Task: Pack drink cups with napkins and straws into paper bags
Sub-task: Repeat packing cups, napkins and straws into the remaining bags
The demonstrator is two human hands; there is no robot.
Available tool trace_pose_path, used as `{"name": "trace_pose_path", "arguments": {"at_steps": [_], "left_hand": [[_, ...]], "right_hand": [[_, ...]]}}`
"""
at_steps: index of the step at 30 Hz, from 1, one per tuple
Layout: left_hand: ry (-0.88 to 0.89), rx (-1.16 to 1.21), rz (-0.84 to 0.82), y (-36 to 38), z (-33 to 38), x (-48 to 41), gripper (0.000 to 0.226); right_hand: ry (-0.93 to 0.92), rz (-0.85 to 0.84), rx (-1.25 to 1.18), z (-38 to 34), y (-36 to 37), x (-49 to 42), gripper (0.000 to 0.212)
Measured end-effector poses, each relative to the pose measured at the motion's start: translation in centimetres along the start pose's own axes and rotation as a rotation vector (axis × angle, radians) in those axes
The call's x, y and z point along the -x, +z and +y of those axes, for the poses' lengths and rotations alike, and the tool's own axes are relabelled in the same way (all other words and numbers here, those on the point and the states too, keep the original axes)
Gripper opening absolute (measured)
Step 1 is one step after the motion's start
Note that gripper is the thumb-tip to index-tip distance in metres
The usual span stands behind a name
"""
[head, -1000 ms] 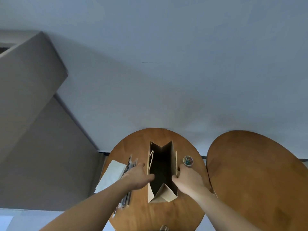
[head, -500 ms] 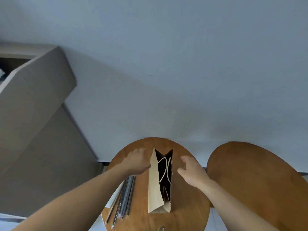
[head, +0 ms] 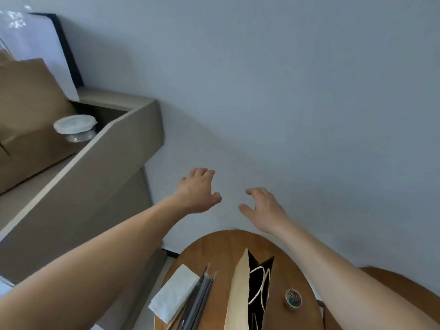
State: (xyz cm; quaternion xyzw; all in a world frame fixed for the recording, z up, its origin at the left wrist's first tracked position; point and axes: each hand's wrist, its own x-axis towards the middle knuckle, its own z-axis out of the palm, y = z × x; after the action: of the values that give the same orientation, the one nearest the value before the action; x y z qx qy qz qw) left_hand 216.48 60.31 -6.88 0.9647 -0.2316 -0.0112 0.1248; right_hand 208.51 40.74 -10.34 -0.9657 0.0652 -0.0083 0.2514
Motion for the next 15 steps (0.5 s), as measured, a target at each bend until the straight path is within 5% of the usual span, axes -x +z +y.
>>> {"name": "trace_pose_path", "arguments": {"at_steps": [15], "left_hand": [[-0.311,-0.111,0.334,-19.5,-18.1,3.3,0.062]], "right_hand": [[-0.488,0.107,0.163,-26.2,-6.2,-12.8,0.059]]}}
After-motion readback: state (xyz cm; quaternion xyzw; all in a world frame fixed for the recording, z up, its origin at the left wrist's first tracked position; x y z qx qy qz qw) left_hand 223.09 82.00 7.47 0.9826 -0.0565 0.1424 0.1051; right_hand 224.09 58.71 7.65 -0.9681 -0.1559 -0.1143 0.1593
